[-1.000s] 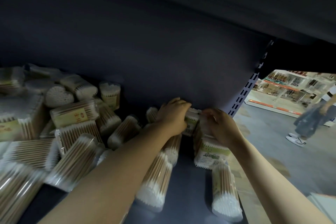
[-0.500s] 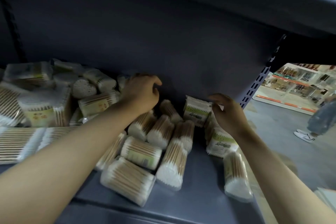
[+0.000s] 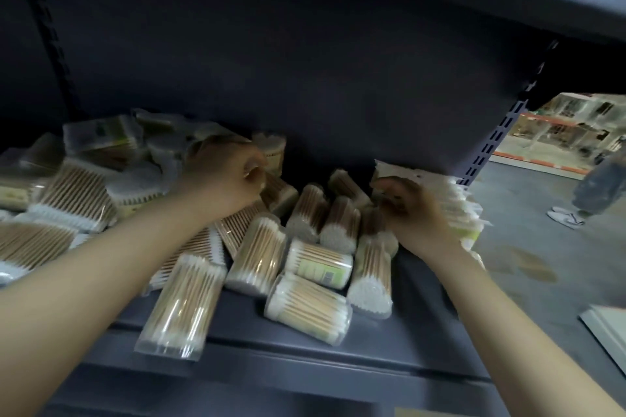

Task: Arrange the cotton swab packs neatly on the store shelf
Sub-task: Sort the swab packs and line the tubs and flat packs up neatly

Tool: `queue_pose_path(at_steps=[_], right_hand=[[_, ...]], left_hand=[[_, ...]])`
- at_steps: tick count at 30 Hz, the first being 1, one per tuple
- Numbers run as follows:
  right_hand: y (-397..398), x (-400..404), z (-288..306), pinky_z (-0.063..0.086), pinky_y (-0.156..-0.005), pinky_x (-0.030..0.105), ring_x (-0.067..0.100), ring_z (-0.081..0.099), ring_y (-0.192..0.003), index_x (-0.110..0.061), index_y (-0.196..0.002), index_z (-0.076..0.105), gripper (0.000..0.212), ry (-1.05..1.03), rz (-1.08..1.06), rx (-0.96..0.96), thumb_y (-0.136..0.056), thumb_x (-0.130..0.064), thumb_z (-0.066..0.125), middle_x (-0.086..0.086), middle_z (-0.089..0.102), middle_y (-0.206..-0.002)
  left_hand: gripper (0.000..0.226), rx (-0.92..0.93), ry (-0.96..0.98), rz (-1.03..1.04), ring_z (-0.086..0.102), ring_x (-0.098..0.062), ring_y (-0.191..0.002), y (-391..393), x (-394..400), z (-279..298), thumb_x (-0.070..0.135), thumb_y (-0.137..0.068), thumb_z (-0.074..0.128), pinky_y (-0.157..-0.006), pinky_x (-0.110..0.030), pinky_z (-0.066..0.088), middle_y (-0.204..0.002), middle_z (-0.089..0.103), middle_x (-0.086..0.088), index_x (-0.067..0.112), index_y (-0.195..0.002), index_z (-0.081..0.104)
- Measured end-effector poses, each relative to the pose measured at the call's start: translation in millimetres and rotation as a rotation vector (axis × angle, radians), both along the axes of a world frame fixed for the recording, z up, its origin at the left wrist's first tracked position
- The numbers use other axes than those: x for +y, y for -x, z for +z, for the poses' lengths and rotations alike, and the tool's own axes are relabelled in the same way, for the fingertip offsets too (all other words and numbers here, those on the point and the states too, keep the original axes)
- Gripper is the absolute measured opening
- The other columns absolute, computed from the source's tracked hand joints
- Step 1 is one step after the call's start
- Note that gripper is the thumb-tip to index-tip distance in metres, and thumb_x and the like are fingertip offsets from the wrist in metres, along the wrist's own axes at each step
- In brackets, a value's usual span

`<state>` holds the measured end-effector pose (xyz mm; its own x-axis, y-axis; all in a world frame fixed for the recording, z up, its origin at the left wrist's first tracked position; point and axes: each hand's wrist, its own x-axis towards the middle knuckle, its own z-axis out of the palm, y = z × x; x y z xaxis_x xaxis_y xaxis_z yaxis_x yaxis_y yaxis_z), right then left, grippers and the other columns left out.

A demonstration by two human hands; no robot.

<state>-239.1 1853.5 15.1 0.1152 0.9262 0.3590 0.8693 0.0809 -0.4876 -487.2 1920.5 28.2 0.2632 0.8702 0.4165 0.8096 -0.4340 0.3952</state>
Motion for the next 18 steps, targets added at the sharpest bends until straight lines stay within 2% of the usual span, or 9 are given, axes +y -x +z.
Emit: queue_pose_path(at_steps=[3,6,9,12,16,18], right_hand=[[19.2,-0.2,-0.1,0.032,-0.066,0.007,0.006,0.051,-0.088,-0.012,-0.112,0.063,0.031,-0.006,-0.009,0.013,-0.085,-0.002,0.051,-0.005,0.058,-0.096],[37.5,2.9,3.3,0.031,-0.062,-0.004,0.0,0.048,-0.075,-0.017,-0.109,0.064,0.029,-0.044,-0.021,0.018,-0.086,-0.006,0.051,-0.011,0.054,-0.089],[53.5,3.7,9.9,0.032,-0.061,-0.003,-0.002,0.048,-0.072,-0.02,-0.109,0.064,0.029,-0.036,-0.01,0.071,-0.086,-0.006,0.051,-0.011,0.055,-0.09],[67.8,3.3,10.9,0.035,-0.062,0.008,0.003,0.051,-0.078,-0.023,-0.109,0.063,0.029,-0.006,0.013,0.069,-0.086,-0.01,0.051,-0.005,0.059,-0.098],[82.5,4.7,4.9,0.034,-0.063,-0.001,0.001,0.05,-0.078,-0.027,-0.108,0.062,0.029,0.038,0.052,0.061,-0.086,-0.011,0.052,-0.004,0.059,-0.1],[88.6,4.0,5.4,0.035,-0.066,0.005,0.003,0.052,-0.082,-0.028,-0.11,0.062,0.029,0.052,0.059,0.06,-0.087,-0.013,0.052,-0.006,0.058,-0.101]], left_hand=[[0.021,-0.035,0.001,0.005,0.055,-0.022,-0.108,15.8,-4.3,1.5,0.019,-0.086,0.055,-0.086,-0.029,0.041,-0.118,0.062,0.0,0.02,-0.104,0.066],[0.025,-0.039,-0.024,0.023,0.056,-0.024,-0.105,31.1,-11.2,3.4,0.022,-0.089,0.053,-0.078,-0.029,0.043,-0.117,0.062,-0.003,0.019,-0.113,0.061],[0.026,-0.039,-0.056,-0.001,0.058,-0.026,-0.101,45.6,-19.3,4.5,0.021,-0.088,0.052,-0.078,-0.034,0.047,-0.111,0.064,-0.005,0.017,-0.112,0.062],[0.035,-0.002,-0.079,-0.039,0.059,-0.028,-0.099,59.8,-24.9,4.5,0.027,-0.083,0.043,-0.079,-0.036,0.049,-0.107,0.066,-0.007,0.014,-0.106,0.067],[0.043,-0.017,-0.064,-0.039,0.061,-0.03,-0.096,71.2,-35.0,5.7,0.031,-0.074,0.041,-0.079,-0.039,0.05,-0.102,0.068,-0.007,0.014,-0.102,0.07],[0.043,-0.028,-0.052,-0.036,0.062,-0.03,-0.095,74.8,-39.9,5.1,0.032,-0.074,0.042,-0.078,-0.038,0.051,-0.101,0.068,-0.008,0.014,-0.102,0.07]])
